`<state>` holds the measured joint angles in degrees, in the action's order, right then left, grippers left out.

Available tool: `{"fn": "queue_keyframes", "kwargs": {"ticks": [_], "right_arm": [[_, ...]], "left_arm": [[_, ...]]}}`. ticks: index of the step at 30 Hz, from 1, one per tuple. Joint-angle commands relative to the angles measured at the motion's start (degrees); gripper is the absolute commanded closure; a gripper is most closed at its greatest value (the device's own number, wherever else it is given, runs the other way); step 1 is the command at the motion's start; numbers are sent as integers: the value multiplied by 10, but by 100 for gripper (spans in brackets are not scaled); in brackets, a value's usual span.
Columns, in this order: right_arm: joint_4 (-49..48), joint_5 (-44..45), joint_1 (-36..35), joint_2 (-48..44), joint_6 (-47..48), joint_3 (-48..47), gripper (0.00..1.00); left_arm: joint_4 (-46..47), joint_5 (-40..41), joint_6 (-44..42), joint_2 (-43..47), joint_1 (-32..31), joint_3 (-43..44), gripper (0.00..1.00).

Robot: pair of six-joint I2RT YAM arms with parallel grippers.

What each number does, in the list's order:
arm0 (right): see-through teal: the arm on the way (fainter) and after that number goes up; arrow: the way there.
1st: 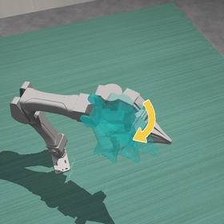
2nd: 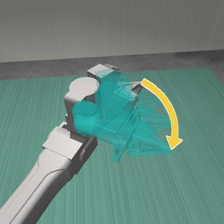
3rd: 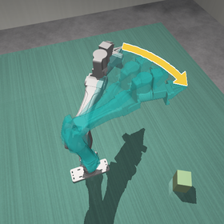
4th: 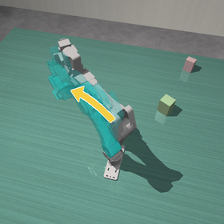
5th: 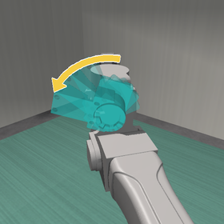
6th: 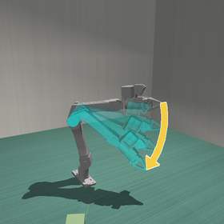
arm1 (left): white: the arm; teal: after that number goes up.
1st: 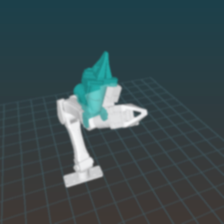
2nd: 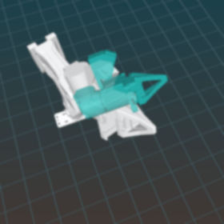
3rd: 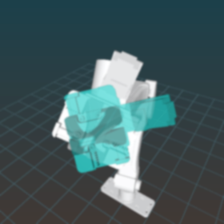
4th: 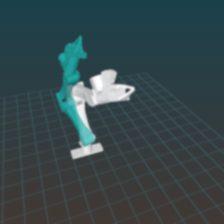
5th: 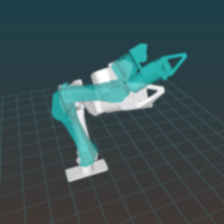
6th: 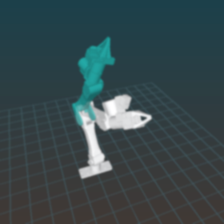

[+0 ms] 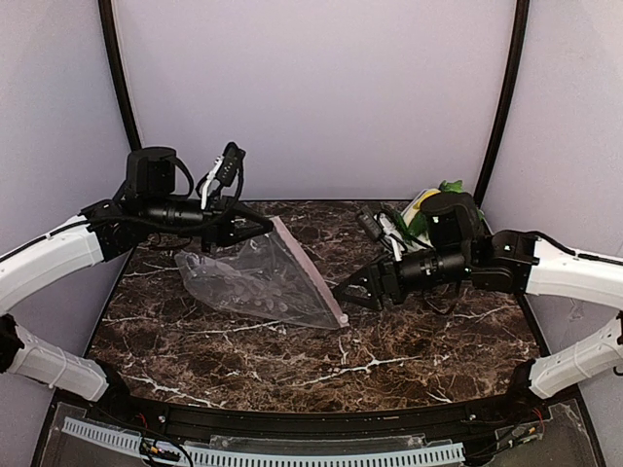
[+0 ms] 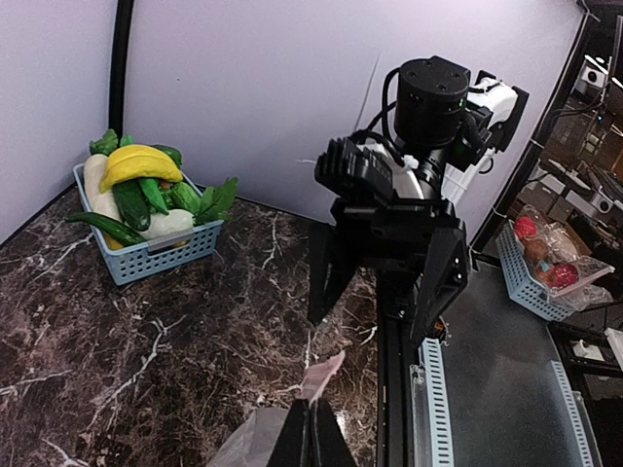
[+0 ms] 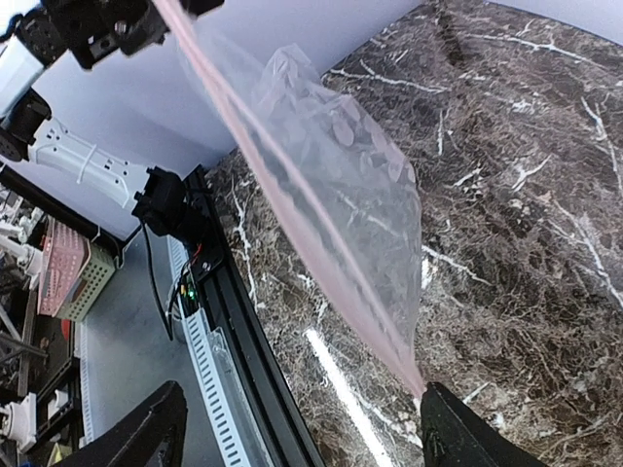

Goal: Place the food in the zip-top bag and seal the zipper
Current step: Unzip the zipper from the zipper food storage bag, then pass from the left arm to the right

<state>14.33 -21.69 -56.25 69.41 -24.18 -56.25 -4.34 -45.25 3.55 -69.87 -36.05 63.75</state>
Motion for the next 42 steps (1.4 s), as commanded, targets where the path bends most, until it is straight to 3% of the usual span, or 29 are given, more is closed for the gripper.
{"fn": "queue_keyframes", "kwargs": {"ticks": [1, 9, 21, 42], "right_arm": [[-6, 65, 1, -27, 13, -21, 16], [-51, 69, 3, -12, 36, -23, 12], [-76, 35, -8, 39, 41, -28, 24], [-77, 3, -15, 24, 22, 34, 35]], "left_arm": [[-40, -63, -26, -21, -19, 23, 99], [-40, -126, -14, -45, -35, 30, 99], [-57, -128, -25, -52, -36, 37, 99], [-66, -105, -30, -49, -36, 39, 99]]}}
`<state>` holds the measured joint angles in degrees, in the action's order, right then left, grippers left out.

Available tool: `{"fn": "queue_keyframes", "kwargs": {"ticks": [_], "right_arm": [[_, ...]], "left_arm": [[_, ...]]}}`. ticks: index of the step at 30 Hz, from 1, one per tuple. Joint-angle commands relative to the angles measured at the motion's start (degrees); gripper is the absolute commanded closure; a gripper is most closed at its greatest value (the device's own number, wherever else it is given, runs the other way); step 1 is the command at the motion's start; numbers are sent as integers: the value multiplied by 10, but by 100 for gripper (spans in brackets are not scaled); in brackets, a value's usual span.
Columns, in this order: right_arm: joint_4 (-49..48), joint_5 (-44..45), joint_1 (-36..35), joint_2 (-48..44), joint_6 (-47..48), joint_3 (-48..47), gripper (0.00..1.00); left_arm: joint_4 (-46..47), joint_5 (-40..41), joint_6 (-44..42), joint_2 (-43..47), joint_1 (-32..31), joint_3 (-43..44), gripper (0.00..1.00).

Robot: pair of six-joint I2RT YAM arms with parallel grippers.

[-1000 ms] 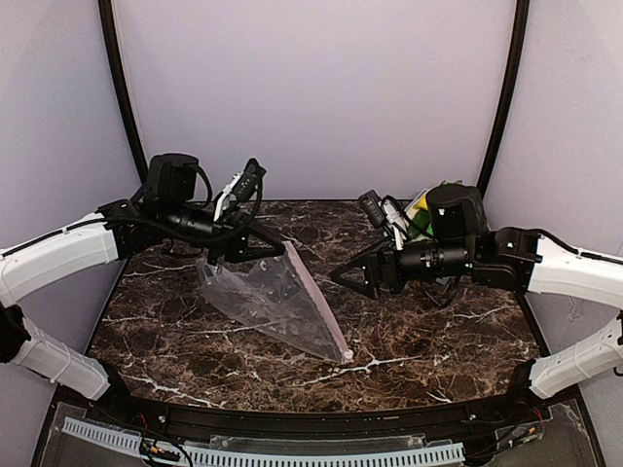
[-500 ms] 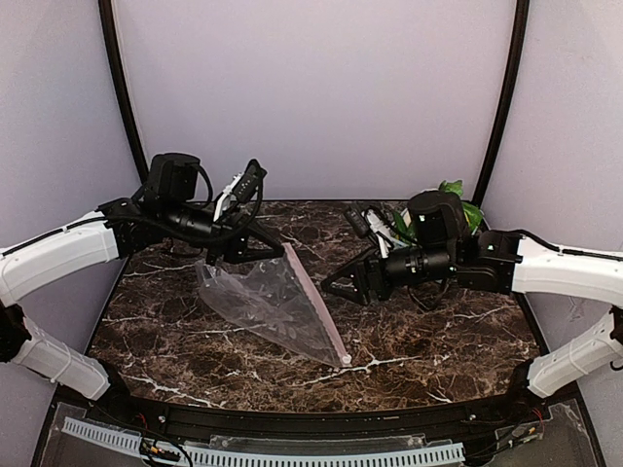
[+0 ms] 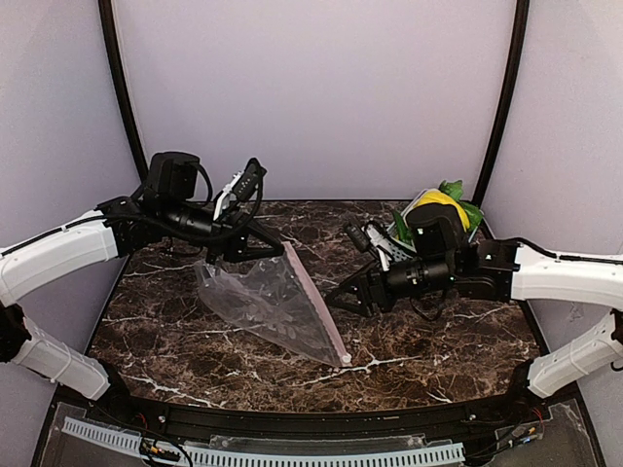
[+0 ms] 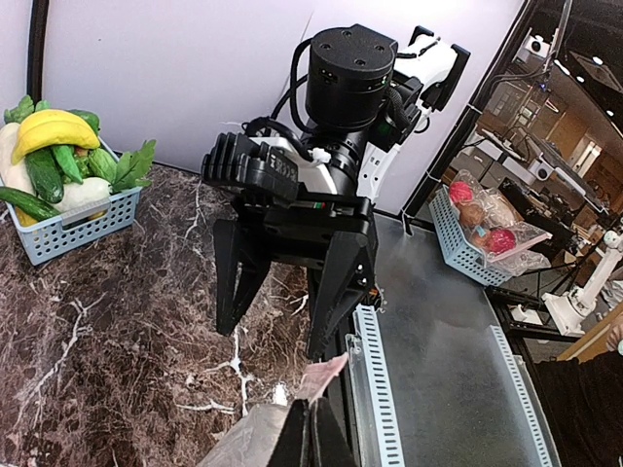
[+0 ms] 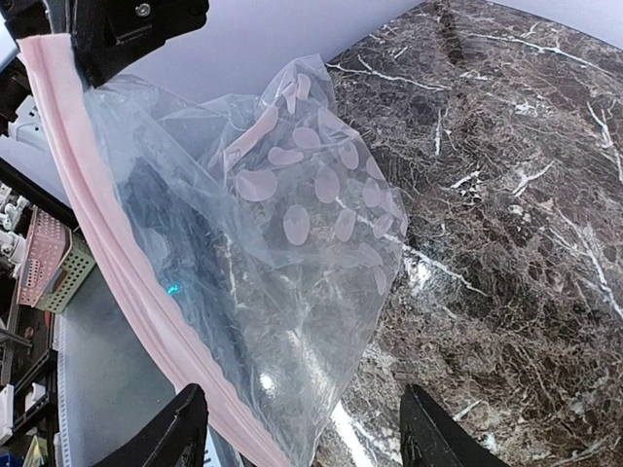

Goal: Place the food in the zip-top bag and seal the zipper
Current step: Pass from the left arm to the right

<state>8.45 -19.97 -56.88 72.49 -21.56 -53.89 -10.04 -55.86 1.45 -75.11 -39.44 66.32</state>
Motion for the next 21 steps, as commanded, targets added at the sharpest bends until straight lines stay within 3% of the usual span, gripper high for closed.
{"fn": "queue_keyframes", "kwargs": {"ticks": [1, 21], "right_arm": [[-20, -19, -9, -6, -2, 12, 35], [-27, -22, -16, 30, 6, 10, 45]], "left_arm": [[-9, 1, -9, 3, -2, 13, 99], [-13, 4, -11, 6, -2, 14, 99]]}}
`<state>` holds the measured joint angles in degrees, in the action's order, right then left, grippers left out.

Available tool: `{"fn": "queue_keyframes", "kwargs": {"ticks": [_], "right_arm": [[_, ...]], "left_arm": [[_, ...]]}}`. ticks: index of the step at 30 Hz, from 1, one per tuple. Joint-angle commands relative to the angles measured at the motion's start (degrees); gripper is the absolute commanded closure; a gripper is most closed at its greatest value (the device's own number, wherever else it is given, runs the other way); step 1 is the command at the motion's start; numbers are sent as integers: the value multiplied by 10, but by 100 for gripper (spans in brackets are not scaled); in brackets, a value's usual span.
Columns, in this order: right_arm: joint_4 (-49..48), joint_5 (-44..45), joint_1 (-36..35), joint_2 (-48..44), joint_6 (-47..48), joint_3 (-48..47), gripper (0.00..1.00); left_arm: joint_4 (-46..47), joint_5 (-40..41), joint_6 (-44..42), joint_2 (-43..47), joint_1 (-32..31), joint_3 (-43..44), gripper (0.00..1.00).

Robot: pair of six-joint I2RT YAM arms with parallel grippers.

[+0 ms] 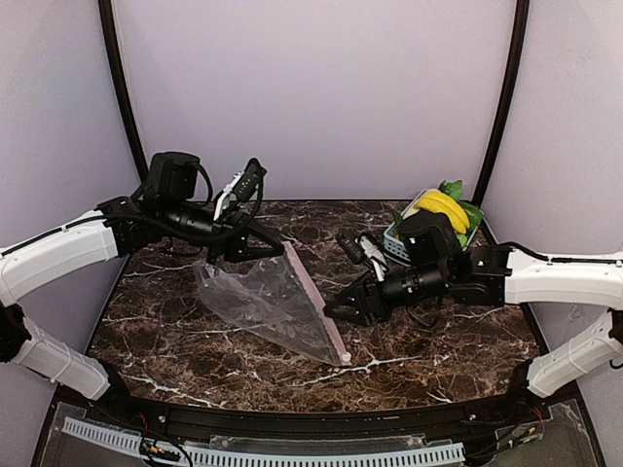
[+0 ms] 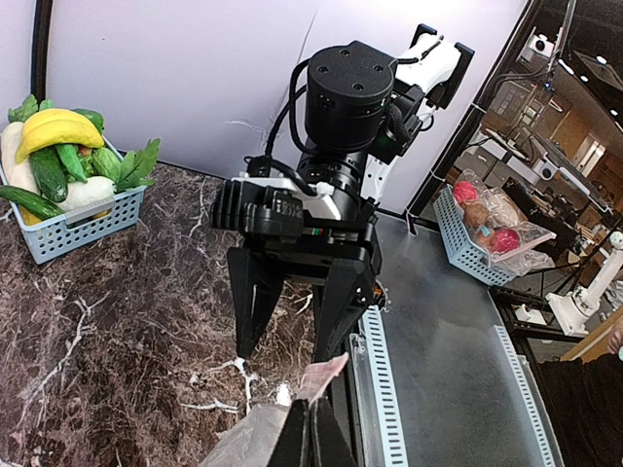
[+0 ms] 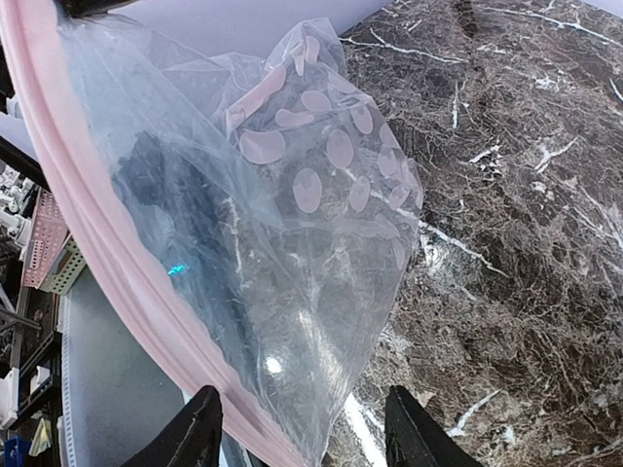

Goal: Place the food in the zip-top bag and seal the zipper
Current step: Pass from the left arm to the right

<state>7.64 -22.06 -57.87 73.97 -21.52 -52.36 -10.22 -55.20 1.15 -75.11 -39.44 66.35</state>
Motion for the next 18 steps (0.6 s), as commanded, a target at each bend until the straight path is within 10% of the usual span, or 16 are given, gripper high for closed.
{"fn": "queue_keyframes", "kwargs": {"ticks": [1, 18], "right_arm": [[-18, -2, -7, 19, 7, -7, 45], [-61, 24, -35, 78, 12, -53, 67]], "left_arm": [[-10, -4, -8, 6, -2, 14, 99], [-3, 0, -1, 2, -2, 12, 99]]}}
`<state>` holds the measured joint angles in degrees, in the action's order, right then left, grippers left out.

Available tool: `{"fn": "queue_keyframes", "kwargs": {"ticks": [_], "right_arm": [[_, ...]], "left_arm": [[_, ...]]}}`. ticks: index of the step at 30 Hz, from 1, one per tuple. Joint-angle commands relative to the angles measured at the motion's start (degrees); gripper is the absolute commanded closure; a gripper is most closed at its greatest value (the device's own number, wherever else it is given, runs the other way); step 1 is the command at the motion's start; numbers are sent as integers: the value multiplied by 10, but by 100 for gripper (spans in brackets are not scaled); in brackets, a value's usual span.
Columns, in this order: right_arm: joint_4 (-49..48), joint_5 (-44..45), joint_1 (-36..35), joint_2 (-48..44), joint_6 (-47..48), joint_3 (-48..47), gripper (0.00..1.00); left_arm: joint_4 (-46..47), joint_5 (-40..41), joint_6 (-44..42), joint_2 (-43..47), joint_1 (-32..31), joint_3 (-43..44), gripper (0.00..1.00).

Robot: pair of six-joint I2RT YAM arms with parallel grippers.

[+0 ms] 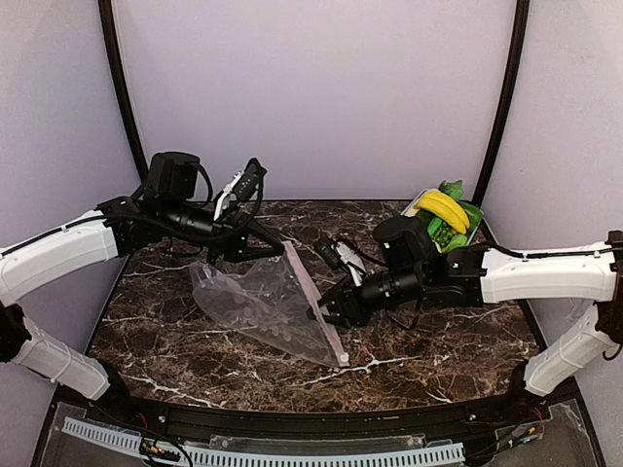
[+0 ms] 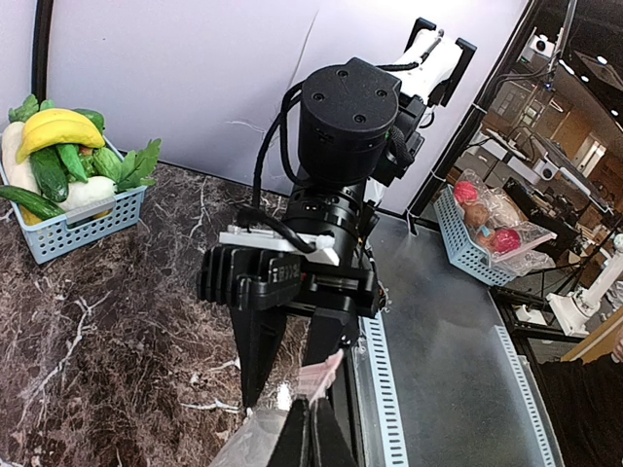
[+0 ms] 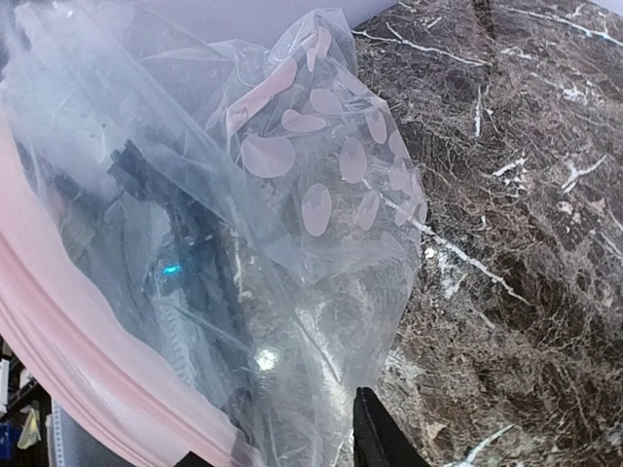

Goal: Place the food in the zip-top bag and seal the zipper
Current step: Pass from the left arm to the right

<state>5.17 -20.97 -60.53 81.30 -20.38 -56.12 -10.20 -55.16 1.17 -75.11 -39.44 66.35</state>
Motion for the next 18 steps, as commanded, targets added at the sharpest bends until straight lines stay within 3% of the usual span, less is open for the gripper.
{"fn": "queue_keyframes", "kwargs": {"ticks": [1, 10, 15, 18], "right_arm": [[-37, 16, -9, 3, -2, -15, 69], [-39, 35, -9, -25, -5, -2, 79], [-49, 30, -10, -26, -9, 0, 100], [-49, 32, -10, -29, -10, 2, 100]], "left_arm": [[-3, 2, -2, 1, -2, 12, 99], [-6, 13, -4, -1, -2, 12, 99], [-6, 16, -3, -6, -2, 12, 99], [-8, 31, -5, -5, -2, 12, 99]]}}
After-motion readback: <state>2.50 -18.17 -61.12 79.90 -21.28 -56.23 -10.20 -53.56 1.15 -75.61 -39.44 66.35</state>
